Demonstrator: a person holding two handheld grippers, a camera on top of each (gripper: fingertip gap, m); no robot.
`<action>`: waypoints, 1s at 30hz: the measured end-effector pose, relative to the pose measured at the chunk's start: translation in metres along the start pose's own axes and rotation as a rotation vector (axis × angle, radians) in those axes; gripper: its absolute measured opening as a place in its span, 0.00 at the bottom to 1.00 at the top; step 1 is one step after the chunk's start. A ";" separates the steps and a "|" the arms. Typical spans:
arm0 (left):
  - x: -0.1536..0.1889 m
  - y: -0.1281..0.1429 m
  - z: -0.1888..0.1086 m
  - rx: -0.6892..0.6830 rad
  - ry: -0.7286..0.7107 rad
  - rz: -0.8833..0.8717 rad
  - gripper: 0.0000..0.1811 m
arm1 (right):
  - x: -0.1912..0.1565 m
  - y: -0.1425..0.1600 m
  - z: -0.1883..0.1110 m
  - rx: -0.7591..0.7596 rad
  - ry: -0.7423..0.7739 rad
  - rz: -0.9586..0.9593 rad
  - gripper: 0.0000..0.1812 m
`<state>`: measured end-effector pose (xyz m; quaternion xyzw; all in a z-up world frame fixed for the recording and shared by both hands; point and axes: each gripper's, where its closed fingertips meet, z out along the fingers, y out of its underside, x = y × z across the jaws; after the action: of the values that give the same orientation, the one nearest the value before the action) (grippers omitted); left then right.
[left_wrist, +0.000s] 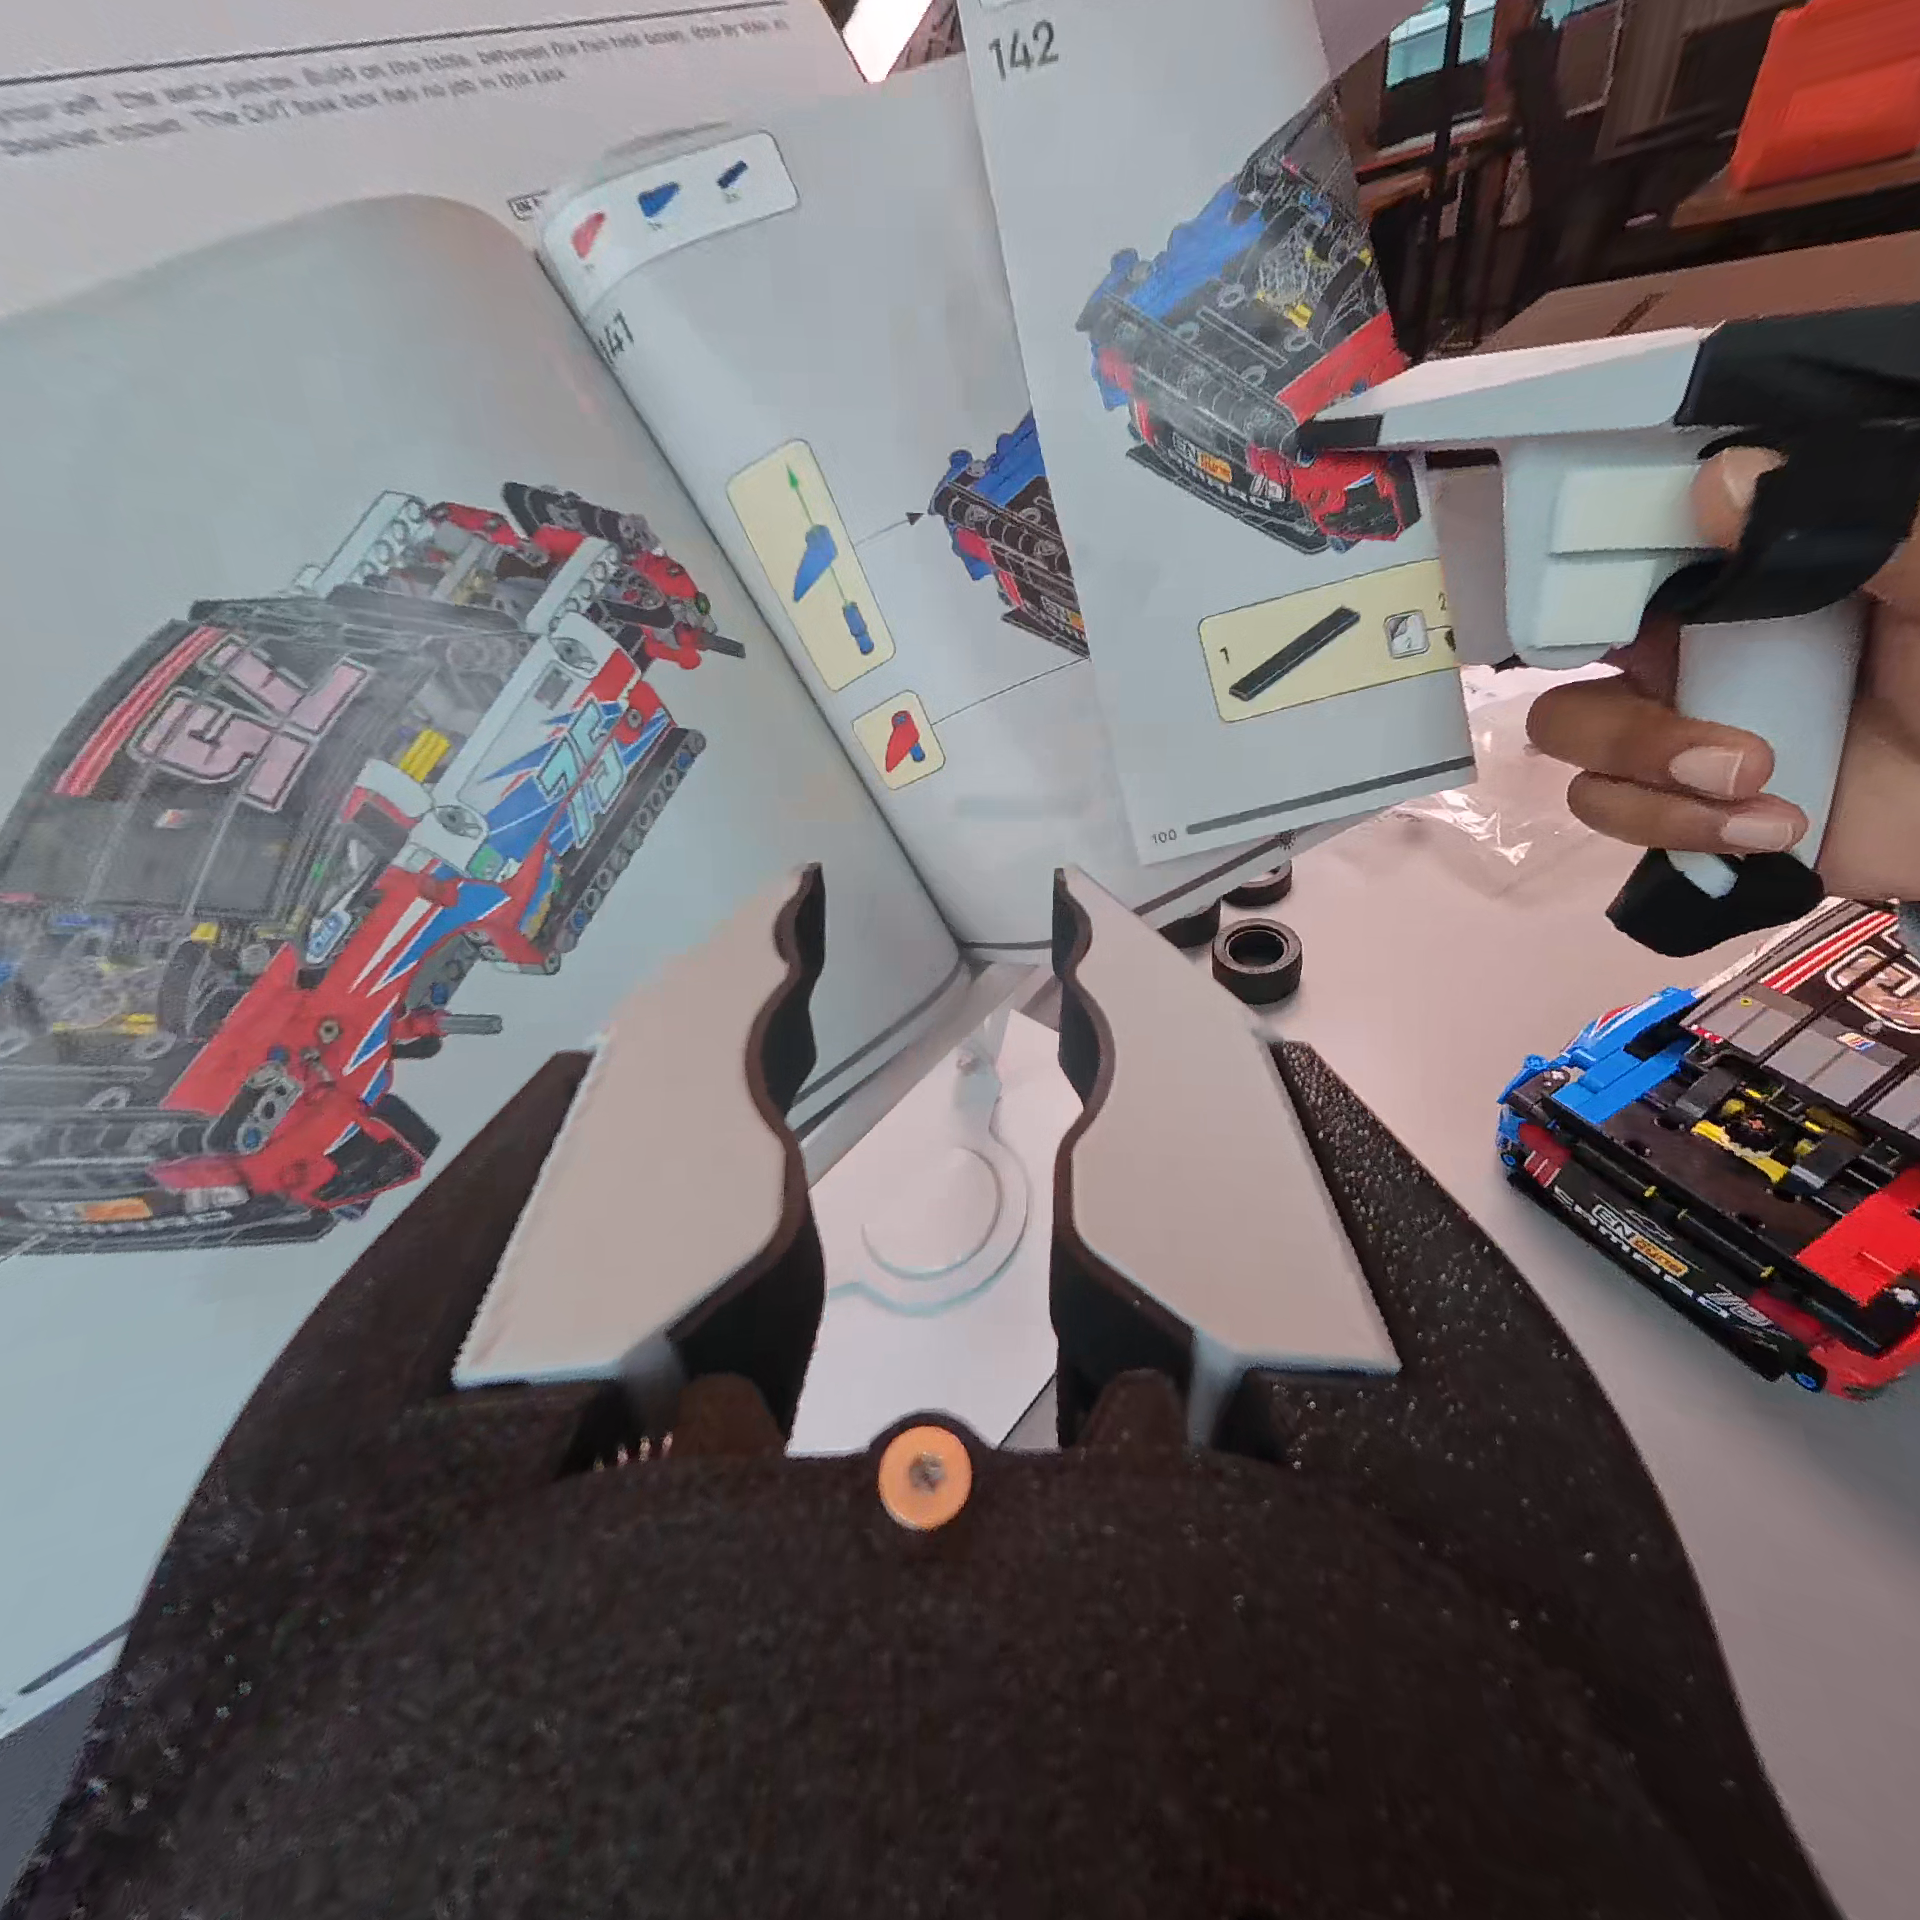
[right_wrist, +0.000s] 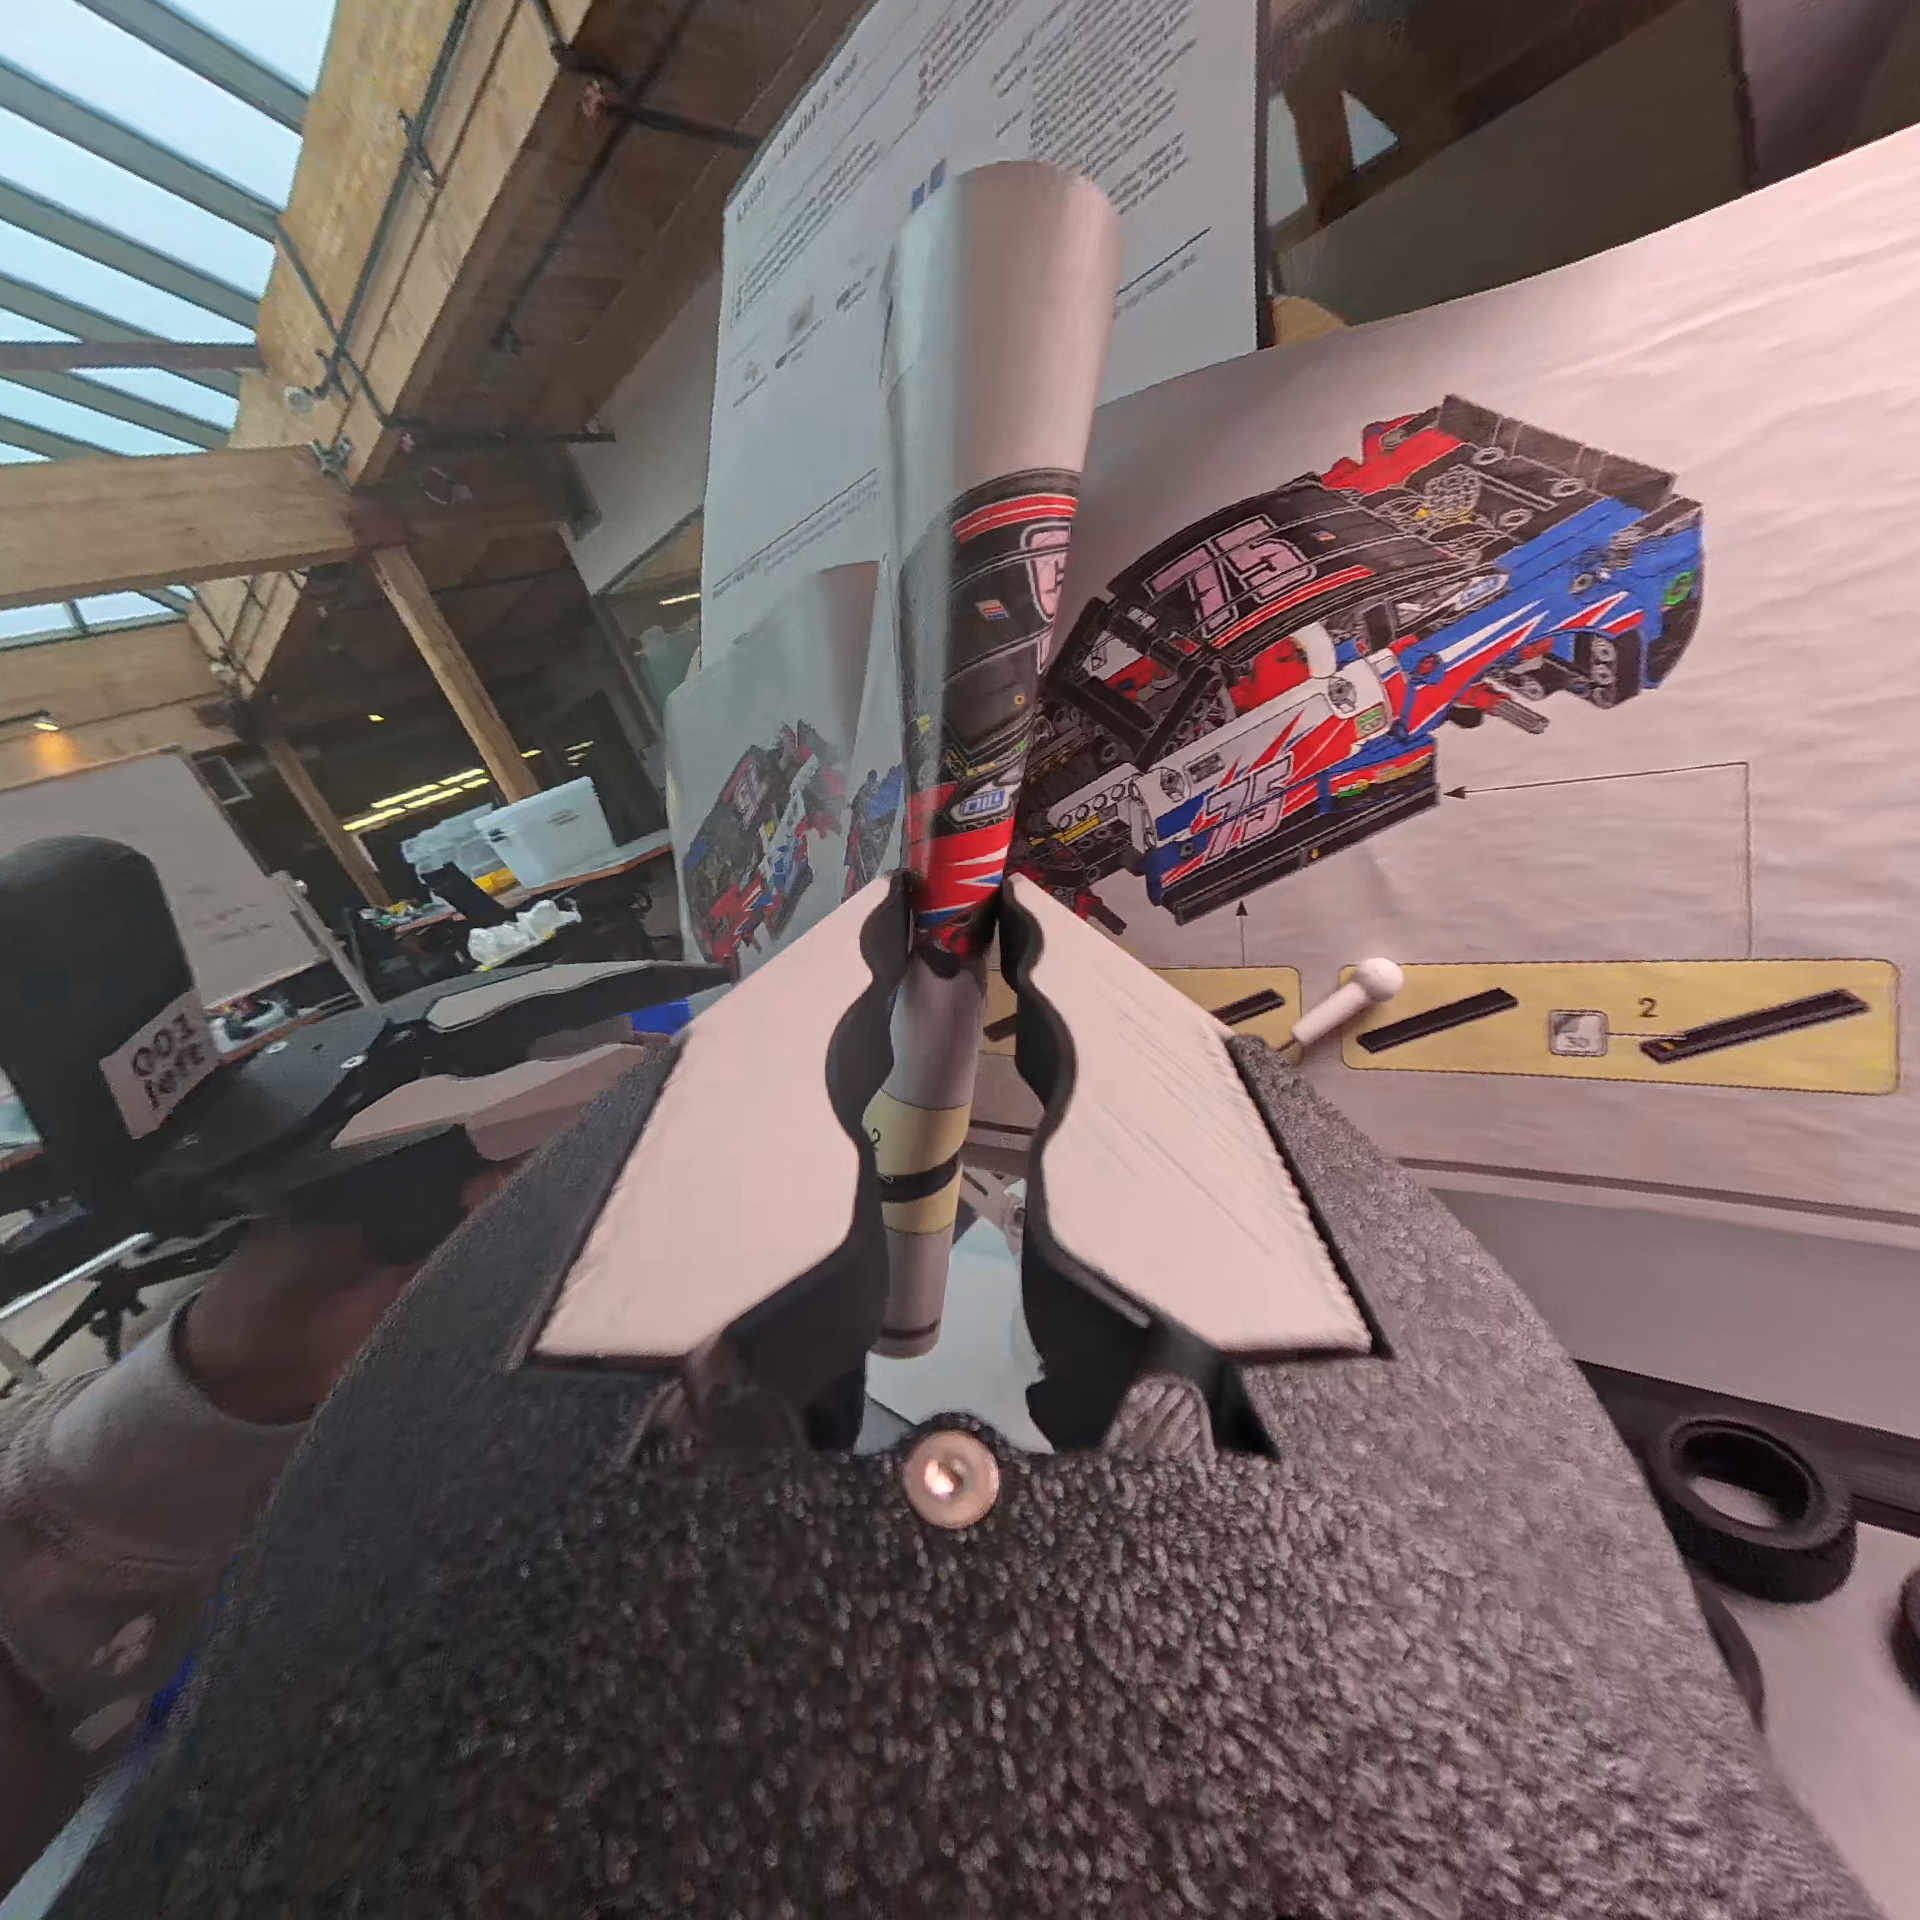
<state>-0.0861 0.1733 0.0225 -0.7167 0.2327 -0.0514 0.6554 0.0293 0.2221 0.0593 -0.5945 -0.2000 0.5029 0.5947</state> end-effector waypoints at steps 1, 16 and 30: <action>0.003 0.000 0.005 -0.012 0.007 0.011 0.24 | -0.005 -0.001 -0.002 0.006 -0.053 0.028 0.09; 0.015 -0.015 0.023 -0.042 -0.022 0.115 0.24 | 0.075 0.039 -0.027 -0.152 0.078 0.071 0.16; -0.008 0.000 -0.007 -0.050 -0.046 0.006 0.25 | 0.071 0.059 0.002 -0.181 0.413 -0.146 0.21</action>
<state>-0.0960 0.1698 0.0255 -0.7330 0.2211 -0.0271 0.6427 0.0361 0.2695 -0.0190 -0.7196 -0.1611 0.3062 0.6020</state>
